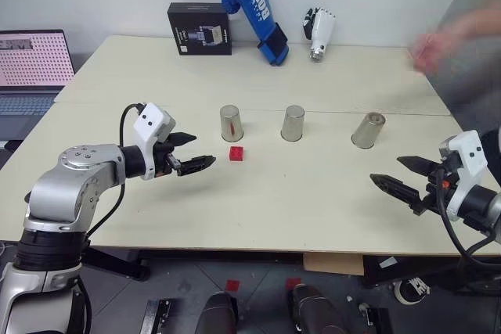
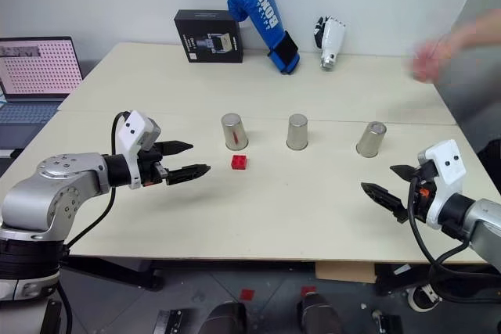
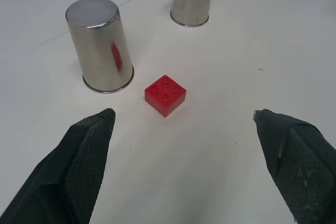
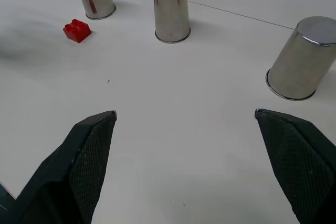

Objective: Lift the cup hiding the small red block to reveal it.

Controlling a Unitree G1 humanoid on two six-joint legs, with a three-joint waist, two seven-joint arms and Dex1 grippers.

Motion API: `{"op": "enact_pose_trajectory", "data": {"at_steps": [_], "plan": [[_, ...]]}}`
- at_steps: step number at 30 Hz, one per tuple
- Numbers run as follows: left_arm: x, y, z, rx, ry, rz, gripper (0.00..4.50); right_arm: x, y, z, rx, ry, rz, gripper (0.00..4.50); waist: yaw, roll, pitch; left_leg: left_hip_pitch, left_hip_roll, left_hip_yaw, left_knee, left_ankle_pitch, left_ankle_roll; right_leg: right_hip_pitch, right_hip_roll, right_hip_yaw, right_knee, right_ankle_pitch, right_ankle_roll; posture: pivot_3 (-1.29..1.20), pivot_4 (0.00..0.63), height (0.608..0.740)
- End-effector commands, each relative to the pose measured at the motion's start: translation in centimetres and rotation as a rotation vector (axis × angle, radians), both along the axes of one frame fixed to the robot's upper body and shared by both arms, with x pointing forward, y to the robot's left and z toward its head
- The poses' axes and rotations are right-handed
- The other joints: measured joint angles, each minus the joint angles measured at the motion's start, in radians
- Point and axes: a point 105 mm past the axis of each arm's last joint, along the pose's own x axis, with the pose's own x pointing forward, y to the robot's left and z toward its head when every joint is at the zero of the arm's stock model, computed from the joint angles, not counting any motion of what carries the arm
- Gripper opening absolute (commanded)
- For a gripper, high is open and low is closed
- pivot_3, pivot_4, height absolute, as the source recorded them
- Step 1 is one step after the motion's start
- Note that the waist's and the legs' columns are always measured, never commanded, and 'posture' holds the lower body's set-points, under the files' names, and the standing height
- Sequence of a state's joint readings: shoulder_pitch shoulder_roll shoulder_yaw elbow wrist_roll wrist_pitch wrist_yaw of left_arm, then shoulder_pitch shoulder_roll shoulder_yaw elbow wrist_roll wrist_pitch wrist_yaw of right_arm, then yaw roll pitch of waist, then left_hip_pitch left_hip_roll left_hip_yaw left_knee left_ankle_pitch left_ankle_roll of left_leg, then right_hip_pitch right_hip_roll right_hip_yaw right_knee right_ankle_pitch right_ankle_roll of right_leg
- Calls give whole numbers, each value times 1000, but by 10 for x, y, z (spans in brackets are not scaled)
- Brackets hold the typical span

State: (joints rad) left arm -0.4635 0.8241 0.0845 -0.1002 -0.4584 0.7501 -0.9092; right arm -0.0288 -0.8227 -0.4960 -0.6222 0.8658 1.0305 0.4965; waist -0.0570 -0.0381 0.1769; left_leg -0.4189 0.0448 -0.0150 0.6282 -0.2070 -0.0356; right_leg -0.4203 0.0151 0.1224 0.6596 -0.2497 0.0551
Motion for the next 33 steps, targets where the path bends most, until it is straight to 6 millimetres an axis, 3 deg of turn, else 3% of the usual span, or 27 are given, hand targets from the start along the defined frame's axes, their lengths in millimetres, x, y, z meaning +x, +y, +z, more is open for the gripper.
{"op": "enact_pose_trajectory", "data": {"at_steps": [1,33], "plan": [[0,2,13,16,-55,-7,4483,1,1,11,-15,-56,6,4500,0,0,0,0,0,0,0,0,0,0,0,0,0,0,0,0,150,740],[3,1,15,36,-76,-24,4483,0,3,10,-19,-58,18,4500,0,0,0,0,0,0,1,0,0,0,0,0,2,0,0,0,150,740]]}}
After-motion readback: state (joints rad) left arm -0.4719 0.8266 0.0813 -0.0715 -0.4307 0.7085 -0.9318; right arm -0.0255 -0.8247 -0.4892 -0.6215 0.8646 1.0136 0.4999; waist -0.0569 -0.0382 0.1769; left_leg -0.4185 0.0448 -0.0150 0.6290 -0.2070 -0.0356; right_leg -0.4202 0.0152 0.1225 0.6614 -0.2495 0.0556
